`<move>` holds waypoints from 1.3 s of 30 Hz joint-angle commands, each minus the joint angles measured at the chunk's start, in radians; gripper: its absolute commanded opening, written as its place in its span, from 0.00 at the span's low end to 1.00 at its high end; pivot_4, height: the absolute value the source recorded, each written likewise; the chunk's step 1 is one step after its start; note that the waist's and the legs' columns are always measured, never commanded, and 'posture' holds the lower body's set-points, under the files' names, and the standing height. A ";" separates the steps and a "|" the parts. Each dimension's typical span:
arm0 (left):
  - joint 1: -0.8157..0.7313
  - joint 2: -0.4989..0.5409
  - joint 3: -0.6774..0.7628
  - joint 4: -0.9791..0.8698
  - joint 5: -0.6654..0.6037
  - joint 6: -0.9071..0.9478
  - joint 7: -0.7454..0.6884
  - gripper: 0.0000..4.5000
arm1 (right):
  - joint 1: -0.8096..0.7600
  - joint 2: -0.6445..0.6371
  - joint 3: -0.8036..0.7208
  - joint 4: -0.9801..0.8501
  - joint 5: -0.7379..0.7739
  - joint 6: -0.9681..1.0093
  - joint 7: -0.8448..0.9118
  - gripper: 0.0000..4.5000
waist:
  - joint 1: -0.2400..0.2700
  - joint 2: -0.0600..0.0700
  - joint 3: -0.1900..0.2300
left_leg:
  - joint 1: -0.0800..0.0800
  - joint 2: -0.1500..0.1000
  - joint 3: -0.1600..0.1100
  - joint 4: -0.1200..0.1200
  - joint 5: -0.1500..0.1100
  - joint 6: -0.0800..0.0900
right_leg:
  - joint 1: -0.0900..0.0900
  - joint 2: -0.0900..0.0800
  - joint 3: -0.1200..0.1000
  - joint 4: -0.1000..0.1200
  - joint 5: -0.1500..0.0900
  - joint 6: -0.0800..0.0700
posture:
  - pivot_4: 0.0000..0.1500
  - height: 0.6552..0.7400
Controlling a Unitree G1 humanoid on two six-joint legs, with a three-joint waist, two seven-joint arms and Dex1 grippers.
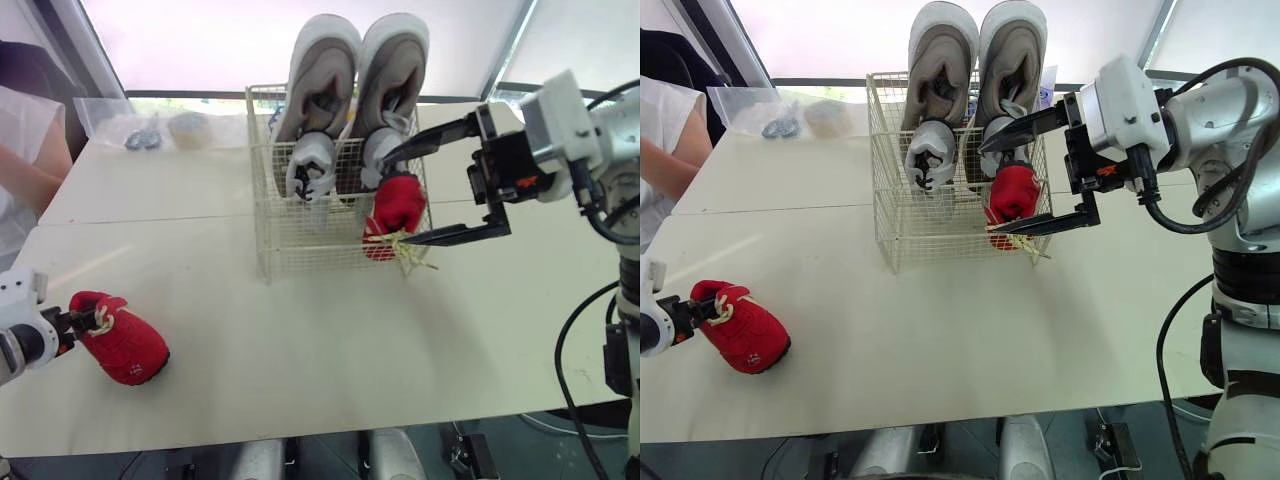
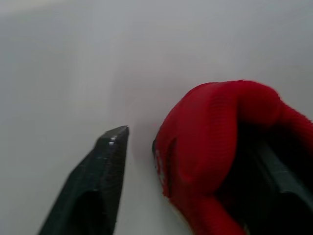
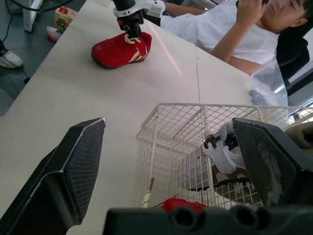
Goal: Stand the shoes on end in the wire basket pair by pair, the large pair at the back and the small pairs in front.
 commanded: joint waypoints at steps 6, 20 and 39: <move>-0.270 0.021 -0.075 -0.024 -0.058 -0.066 -0.016 0.00 | 0.001 -0.050 -0.060 -0.036 0.008 0.014 -0.039 1.00 | 0.018 -0.003 0.000 | 0.000 0.000 -0.001 0.001 0.000 0.000 | -0.001 -0.001 -0.003 0.001 0.000 0.000 | 1.00 0.94; -0.816 -0.274 -0.591 -0.038 0.054 -0.746 -0.201 0.00 | 0.035 -0.102 -0.089 -0.088 0.003 0.049 -0.116 1.00 | 0.026 -0.009 -0.001 | -0.004 0.000 0.012 0.015 -0.002 0.007 | 0.007 -0.006 -0.018 -0.007 0.016 0.016 | 1.00 0.94; -0.566 -0.546 -0.876 0.183 0.698 -1.627 0.179 0.00 | 0.136 -0.183 -0.182 -0.234 0.079 0.156 -0.225 1.00 | 0.033 -0.008 -0.002 | -0.002 0.002 0.011 0.023 -0.006 0.011 | 0.013 -0.008 -0.018 -0.008 0.015 0.014 | 1.00 0.94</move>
